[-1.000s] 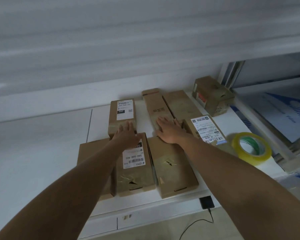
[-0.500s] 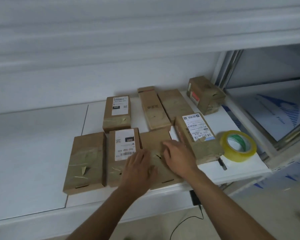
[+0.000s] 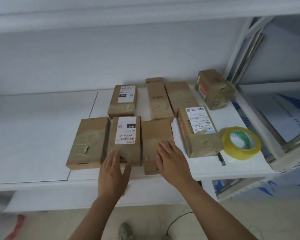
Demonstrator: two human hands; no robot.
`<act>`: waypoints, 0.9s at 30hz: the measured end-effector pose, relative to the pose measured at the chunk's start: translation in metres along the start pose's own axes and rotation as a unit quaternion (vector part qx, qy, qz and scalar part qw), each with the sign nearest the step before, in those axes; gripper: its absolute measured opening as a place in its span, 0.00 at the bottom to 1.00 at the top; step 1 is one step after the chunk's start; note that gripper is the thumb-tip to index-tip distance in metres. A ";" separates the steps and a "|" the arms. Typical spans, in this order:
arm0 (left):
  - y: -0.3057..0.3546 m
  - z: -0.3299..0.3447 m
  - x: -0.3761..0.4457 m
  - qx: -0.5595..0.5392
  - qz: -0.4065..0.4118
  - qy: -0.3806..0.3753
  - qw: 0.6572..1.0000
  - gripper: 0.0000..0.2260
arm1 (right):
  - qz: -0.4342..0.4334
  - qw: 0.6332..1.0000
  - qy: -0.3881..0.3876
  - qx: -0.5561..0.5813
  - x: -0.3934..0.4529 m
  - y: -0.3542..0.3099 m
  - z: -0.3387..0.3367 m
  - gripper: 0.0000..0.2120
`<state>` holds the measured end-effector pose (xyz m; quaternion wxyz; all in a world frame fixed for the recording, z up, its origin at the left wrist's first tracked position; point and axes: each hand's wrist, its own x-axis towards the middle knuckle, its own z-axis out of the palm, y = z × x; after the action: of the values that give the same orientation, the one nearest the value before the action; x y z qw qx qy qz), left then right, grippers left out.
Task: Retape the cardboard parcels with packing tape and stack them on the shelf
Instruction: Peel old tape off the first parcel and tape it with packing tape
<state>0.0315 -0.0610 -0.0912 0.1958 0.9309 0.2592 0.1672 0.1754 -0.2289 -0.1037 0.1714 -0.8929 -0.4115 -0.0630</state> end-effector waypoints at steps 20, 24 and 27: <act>-0.023 0.033 -0.012 0.118 0.099 0.030 0.988 0.28 | 0.117 0.977 0.153 -0.090 -0.017 0.033 -0.053 0.29; -0.013 0.036 -0.008 0.121 0.078 0.016 0.989 0.29 | 0.175 0.962 0.170 -0.125 -0.033 0.068 -0.058 0.26; -0.014 0.038 -0.008 0.119 0.074 0.012 0.990 0.29 | 0.176 0.963 0.157 -0.128 -0.044 0.076 -0.050 0.24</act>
<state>0.0348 -0.0652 -0.1318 0.0681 0.9620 0.2101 0.1603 0.2058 -0.3238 -0.0872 0.1262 -0.9446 -0.2044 -0.2237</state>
